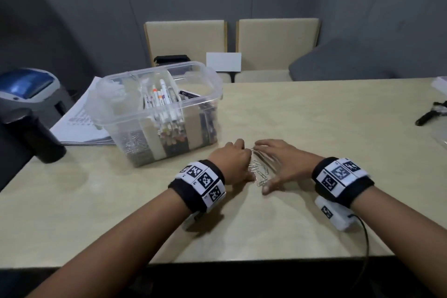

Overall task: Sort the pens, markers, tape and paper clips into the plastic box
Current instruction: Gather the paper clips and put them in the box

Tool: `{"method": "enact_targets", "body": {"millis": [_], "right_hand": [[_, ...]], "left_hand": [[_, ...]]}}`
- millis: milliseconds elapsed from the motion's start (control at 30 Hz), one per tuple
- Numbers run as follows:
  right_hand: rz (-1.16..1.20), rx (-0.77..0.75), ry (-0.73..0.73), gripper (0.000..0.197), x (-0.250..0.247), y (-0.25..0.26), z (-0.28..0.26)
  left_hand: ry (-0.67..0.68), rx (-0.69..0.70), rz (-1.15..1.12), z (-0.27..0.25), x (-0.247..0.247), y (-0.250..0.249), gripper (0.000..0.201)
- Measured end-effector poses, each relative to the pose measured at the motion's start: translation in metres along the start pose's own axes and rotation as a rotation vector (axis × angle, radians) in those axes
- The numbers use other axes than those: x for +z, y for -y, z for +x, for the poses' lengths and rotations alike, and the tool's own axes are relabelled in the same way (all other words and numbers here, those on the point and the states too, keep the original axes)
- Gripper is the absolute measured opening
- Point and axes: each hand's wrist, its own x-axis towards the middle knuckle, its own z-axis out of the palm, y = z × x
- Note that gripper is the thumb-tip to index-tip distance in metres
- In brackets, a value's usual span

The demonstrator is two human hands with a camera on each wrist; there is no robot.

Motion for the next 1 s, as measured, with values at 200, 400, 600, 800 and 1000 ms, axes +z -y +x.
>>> {"method": "enact_targets", "body": {"millis": [200,400,600,800,1000], "right_hand": [[0.033,-0.055,-0.061,0.073,0.003,0.013,0.017],[0.088,-0.025,-0.181,0.021,0.002,0.017,0.019],[0.062,0.041,-0.144,0.02,-0.003,0.028,0.016],[-0.097,0.11,-0.027,0.022,0.002,0.039,0.019],[-0.171,0.12,-0.047,0.02,0.006,0.046,0.019]], "left_hand": [[-0.055,-0.005,-0.118,0.004,0.0,0.005,0.027],[-0.086,-0.022,-0.17,0.006,0.001,0.013,0.03],[-0.028,-0.051,-0.23,0.008,0.006,0.018,0.016],[0.04,-0.025,-0.198,0.007,0.004,0.013,0.013],[0.05,-0.029,-0.129,-0.001,-0.002,0.01,0.014]]}}
